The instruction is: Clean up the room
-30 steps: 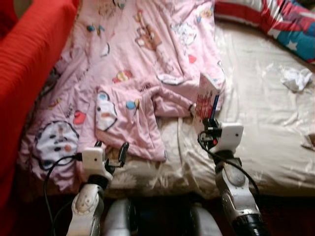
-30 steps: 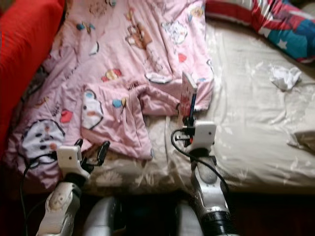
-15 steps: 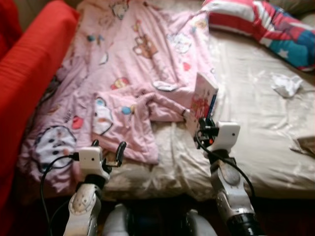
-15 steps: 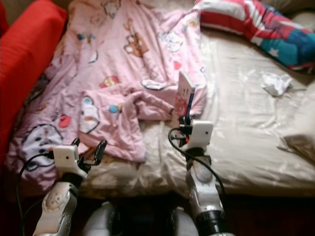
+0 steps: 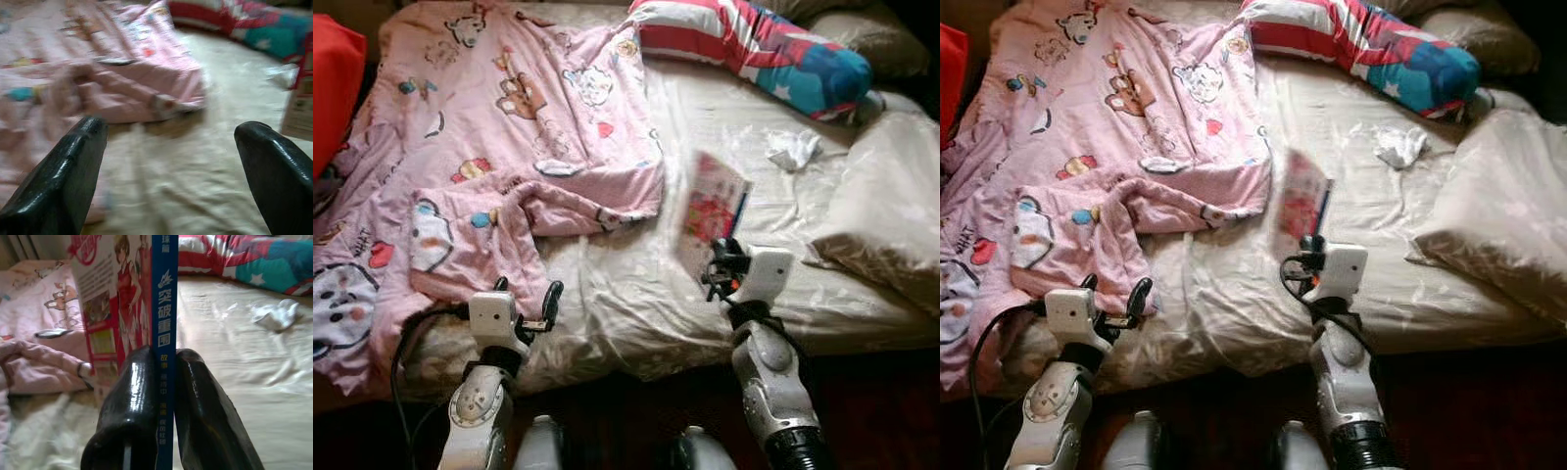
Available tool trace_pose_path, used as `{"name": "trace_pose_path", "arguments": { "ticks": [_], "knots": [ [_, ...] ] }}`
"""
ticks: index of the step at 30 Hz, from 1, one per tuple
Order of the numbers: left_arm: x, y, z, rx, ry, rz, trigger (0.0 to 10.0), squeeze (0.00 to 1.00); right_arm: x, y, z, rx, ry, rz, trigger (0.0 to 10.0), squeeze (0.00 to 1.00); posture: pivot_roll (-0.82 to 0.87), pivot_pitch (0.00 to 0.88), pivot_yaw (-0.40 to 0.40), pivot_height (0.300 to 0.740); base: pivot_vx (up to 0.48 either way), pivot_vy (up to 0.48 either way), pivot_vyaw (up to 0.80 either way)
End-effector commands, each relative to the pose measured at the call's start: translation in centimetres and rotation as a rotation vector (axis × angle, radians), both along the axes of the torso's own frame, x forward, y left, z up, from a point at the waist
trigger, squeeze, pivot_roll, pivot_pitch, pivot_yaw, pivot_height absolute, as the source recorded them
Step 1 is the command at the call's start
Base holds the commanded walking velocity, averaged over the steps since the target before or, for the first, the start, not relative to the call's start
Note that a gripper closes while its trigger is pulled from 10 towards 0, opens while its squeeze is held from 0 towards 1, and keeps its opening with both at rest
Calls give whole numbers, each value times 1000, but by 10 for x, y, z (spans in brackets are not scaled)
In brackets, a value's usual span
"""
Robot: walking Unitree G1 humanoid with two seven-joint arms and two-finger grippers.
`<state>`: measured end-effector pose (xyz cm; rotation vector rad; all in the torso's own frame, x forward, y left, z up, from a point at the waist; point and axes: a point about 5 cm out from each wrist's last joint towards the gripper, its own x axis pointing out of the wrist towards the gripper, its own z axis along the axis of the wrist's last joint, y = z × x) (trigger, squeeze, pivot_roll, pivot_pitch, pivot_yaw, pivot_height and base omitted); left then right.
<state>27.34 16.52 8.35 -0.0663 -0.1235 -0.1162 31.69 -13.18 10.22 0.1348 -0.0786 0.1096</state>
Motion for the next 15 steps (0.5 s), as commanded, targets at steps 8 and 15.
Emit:
{"name": "trace_pose_path", "arguments": {
  "ticks": [8,15],
  "knots": [
    [-2,5,-6,35,24,8,10000,0,2,1,10,-59,-60,13,10000,0,86,211,-86,706,0,-270,57],
    [-2,6,-6,34,25,12,10000,0,1,5,9,-70,-61,37,10000,0,87,218,-87,706,103,-371,0]
  ]
}}
